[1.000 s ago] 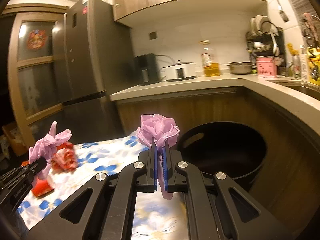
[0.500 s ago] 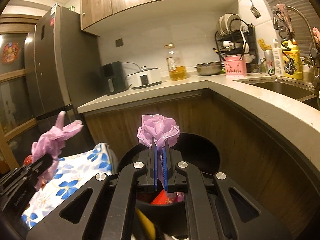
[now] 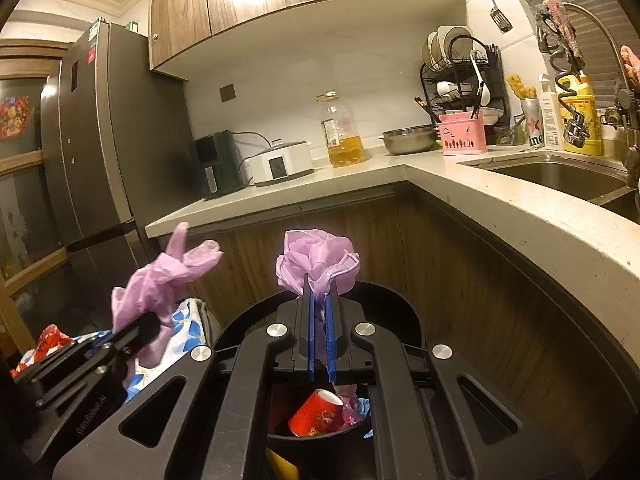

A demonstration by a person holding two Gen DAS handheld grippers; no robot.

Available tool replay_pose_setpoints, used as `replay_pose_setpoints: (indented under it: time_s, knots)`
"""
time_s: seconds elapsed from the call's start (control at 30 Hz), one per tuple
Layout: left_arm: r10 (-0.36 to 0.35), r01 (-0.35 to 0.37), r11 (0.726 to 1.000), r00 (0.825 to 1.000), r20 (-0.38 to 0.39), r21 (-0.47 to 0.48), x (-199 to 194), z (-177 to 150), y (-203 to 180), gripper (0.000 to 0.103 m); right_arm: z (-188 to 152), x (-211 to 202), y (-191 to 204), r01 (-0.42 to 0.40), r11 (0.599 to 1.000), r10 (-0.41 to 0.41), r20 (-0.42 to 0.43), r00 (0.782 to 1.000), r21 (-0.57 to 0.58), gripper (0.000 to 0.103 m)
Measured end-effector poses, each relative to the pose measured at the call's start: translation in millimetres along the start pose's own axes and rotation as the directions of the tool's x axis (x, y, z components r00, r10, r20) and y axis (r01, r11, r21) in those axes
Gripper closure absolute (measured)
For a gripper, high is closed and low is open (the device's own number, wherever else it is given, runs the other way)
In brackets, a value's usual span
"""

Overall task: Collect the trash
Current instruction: 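Open both grippers to drop the pink gloves into the bin, then move both grippers back toward the red cup and red bag on the table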

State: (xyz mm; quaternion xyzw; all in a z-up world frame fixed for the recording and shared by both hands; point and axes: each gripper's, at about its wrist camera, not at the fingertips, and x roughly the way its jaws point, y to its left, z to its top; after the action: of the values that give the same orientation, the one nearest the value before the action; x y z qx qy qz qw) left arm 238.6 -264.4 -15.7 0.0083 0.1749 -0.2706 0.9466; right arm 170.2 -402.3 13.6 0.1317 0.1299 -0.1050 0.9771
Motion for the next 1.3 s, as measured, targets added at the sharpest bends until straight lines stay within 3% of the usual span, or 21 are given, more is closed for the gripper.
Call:
replay_pose_setpoints:
  time_s: [0.37,0.6,0.8,0.97,1.07,1.3]
  knots:
    - [-0.041,0.040,0.999,0.999,-0.034,-0.022,23,-4,2,0.100,-1,18,-4,-0.038,0.999,0.038,-0.025,0.999,-0.004,0.096]
    - [-0.053,0.052,0.998,0.997,-0.060,-0.023,35,-8,1,0.100,-4,21,-11,-0.022,1.000,0.022,-0.026,0.999,0.010,0.056]
    - [-0.035,0.033,0.999,0.996,-0.084,-0.015,40,-14,2,0.082,-7,15,-20,0.001,0.999,0.000,-0.022,1.000,0.040,0.042]
    - [0.001,-0.004,1.000,0.996,-0.085,-0.031,34,-19,10,0.052,-8,8,-22,0.013,0.999,-0.012,-0.020,1.000,0.051,0.036]
    - [0.039,-0.042,0.998,0.996,-0.080,-0.038,25,-21,16,0.040,-10,3,-19,0.008,0.999,-0.007,-0.024,1.000,0.043,0.032]
    - [0.167,-0.171,0.983,0.984,-0.064,-0.059,-8,-31,39,0.027,-15,-9,-2,-0.007,1.000,0.007,-0.025,1.000,0.015,0.022]
